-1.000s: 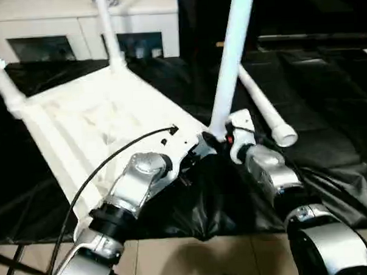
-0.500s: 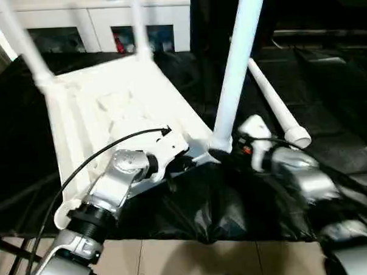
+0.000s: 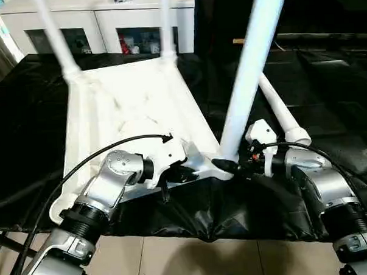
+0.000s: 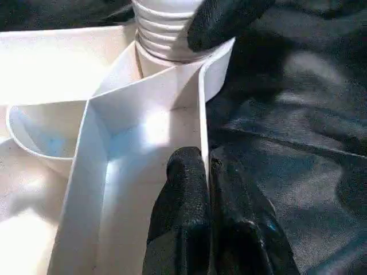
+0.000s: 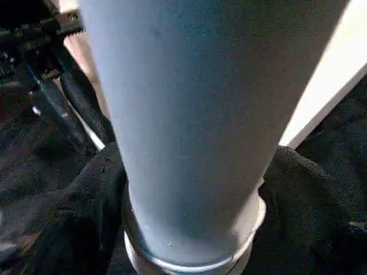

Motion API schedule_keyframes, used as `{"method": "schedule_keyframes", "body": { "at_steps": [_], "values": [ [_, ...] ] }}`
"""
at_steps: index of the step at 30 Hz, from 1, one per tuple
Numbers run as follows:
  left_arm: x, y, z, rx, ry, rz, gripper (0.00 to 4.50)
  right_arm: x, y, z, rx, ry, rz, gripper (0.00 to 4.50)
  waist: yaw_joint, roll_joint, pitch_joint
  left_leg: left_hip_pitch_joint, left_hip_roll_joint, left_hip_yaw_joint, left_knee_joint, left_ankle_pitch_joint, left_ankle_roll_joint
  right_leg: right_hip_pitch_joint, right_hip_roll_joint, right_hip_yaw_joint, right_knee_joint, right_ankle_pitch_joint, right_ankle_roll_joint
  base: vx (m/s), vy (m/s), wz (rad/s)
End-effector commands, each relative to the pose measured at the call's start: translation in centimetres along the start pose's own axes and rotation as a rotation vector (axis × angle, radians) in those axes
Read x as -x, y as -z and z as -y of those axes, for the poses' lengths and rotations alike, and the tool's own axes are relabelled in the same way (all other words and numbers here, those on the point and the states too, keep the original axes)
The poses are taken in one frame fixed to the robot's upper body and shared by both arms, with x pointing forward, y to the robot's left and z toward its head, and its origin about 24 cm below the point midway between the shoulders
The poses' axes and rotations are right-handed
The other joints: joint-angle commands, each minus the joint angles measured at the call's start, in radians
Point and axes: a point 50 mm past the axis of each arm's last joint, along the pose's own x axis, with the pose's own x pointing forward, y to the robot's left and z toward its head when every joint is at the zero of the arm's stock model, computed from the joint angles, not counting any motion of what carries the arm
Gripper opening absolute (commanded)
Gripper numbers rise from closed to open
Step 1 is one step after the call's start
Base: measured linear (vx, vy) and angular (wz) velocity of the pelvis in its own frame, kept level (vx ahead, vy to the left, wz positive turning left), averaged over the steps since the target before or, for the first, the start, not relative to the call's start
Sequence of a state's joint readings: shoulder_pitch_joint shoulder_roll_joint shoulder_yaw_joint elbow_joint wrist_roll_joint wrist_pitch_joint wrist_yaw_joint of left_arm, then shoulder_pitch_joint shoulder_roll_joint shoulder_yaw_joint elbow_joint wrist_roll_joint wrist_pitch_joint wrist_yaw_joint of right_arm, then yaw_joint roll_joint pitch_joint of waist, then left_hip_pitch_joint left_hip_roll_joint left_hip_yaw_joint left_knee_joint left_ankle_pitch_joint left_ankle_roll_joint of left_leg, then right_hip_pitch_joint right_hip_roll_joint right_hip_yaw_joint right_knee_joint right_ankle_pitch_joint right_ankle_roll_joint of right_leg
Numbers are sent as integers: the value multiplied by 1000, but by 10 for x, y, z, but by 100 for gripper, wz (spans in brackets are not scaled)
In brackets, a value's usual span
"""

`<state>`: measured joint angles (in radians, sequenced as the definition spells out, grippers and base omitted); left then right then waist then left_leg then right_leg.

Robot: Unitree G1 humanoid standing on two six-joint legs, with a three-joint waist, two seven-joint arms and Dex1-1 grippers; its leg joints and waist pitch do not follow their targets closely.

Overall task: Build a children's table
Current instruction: Insert table leg to table base, then rotate leg to tighten

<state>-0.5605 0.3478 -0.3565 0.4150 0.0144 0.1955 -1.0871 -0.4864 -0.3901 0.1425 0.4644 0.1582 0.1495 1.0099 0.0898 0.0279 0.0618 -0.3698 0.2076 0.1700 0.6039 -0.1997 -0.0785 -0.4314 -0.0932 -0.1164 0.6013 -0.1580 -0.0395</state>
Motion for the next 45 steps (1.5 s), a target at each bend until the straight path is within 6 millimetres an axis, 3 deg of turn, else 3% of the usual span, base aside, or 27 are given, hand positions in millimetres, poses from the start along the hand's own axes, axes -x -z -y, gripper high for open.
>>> {"method": "schedule_keyframes", "body": {
  "at_steps": [1,3,4,10,16,20,22,26,27,29,32,34,37,41,45],
  "values": [
    [-3,-7,5,-50,52,11,0,0,-3,-1,14,-13,-10,362,-4,-6,-88,3,18,3,-58,-73,96,85,-49,55,-53,-107,-213,0,0,0],
    [-3,-7,5,-49,52,11,0,0,-3,-1,13,-16,-10,362,-4,-6,-87,2,19,3,-58,-72,97,84,-49,55,-54,-114,-212,0,0,0],
    [-3,-7,4,-49,53,12,0,0,-3,-1,12,-22,-13,334,-4,-6,-87,2,18,3,-57,-73,96,85,-49,55,-54,-121,-209,0,0,0],
    [-2,-6,3,-51,54,8,0,-1,-1,-2,13,-39,-30,291,-3,-7,-89,1,17,3,-55,-55,103,85,-48,55,-51,-107,-210,0,0,0],
    [-3,-4,4,-40,48,11,0,-3,3,-5,-8,-48,-34,275,-3,-8,-89,1,18,3,-54,-56,104,85,-47,55,-50,-107,-212,0,0,0],
    [-10,-8,-4,16,-57,39,0,-14,10,-4,-72,88,6,273,-6,-9,-86,0,16,4,-54,-78,90,83,-48,55,-55,-153,-198,0,0,0],
    [-14,-10,-10,44,-131,45,0,-20,14,-3,-102,163,9,273,-10,-12,-78,5,11,5,-59,-133,53,81,-50,51,-75,-304,-150,0,0,0],
    [-26,-20,-23,140,-315,64,0,-46,21,-9,-190,314,19,272,-21,-15,-67,13,6,5,-64,-190,30,73,-48,47,-98,-455,-95,0,0,0],
    [-36,-27,-26,191,-397,80,0,-64,20,-10,-240,441,14,272,-30,-13,-64,15,3,3,-63,-212,15,72,-50,41,-104,-518,-74,0,0,0],
    [-39,-30,-27,207,-420,86,0,-70,19,-11,-253,488,10,272,-41,-14,-69,20,-3,-2,-61,-225,5,74,-51,33,-116,-573,-44,0,0,0],
    [-51,-35,-22,172,-423,84,0,-87,10,-15,-286,502,55,272,-49,-13,-76,11,4,-3,-67,-180,42,81,-49,36,-108,-457,-66,0,0,0],
    [-54,-37,-19,155,-404,89,0,-93,3,-19,-292,462,93,328,-51,-11,-78,9,6,-3,-67,-166,58,83,-50,39,-98,-397,-102,0,0,0],
    [-53,-34,-17,117,-379,82,0,-94,-1,-19,-288,421,113,344,-50,-10,-82,4,9,-3,-66,-132,75,89,-50,43,-83,-299,-139,0,0,0],
    [-45,-29,-17,93,-345,76,0,-86,0,-15,-250,385,113,385,-55,-8,-80,6,9,-2,-66,-147,83,90,-52,44,-84,-296,-160,0,0,0],
    [-36,-22,-13,45,-270,72,0,-69,4,-9,-203,317,93,385,-54,-2,-78,11,14,-2,-68,-172,77,88,-52,47,-84,-308,-167,0,0,0]
  ]
}}
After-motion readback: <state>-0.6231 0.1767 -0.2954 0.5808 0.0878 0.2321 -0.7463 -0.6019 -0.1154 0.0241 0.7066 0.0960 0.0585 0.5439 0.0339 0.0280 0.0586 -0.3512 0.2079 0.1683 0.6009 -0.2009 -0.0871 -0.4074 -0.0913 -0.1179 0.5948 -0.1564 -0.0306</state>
